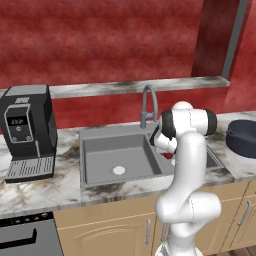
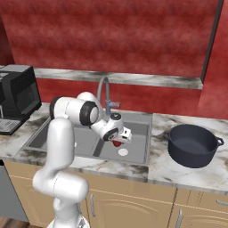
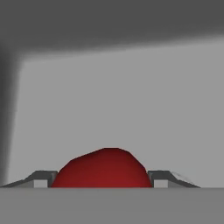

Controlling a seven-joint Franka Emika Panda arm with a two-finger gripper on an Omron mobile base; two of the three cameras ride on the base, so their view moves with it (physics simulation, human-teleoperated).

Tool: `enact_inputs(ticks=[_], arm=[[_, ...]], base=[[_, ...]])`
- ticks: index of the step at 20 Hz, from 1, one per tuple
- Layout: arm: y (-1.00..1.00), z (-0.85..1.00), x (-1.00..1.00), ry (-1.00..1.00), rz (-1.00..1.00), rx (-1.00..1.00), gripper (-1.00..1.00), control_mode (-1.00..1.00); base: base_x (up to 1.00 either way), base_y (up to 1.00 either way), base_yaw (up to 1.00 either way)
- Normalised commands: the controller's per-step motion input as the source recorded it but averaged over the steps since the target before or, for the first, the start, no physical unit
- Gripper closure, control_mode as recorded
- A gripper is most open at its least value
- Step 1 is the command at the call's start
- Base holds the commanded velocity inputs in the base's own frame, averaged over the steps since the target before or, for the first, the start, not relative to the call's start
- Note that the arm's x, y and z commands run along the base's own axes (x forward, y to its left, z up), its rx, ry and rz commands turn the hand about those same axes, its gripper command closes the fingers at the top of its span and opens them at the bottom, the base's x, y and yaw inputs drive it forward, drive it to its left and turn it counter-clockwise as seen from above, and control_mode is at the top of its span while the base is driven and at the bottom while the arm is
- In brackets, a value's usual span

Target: Dump the tomato from the pot into the sink. Then turn on the water and wash the tomato. Then turn off the water and put the tomato back in the pot.

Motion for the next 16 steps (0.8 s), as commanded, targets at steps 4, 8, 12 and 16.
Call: enact_inputs(ticks=[4,8,12,16], arm=[[0.0,-0.21,0.25,0.0,0.03,0.0,1.0,-1.0],[-0.01,-0.19,0.21,0.0,0.03,0.0,-1.0,-1.0],[0.0,-0.03,0.03,0.0,0.0,0.0,-1.0,-1.0],[0.0,0.0,0.0,0.0,0.0,0.0,-1.0,-1.0]], base=[[0.0,0.0,0.0],[0.0,0.0,0.0],[0.0,0.0,0.0],[0.0,0.0,0.0]])
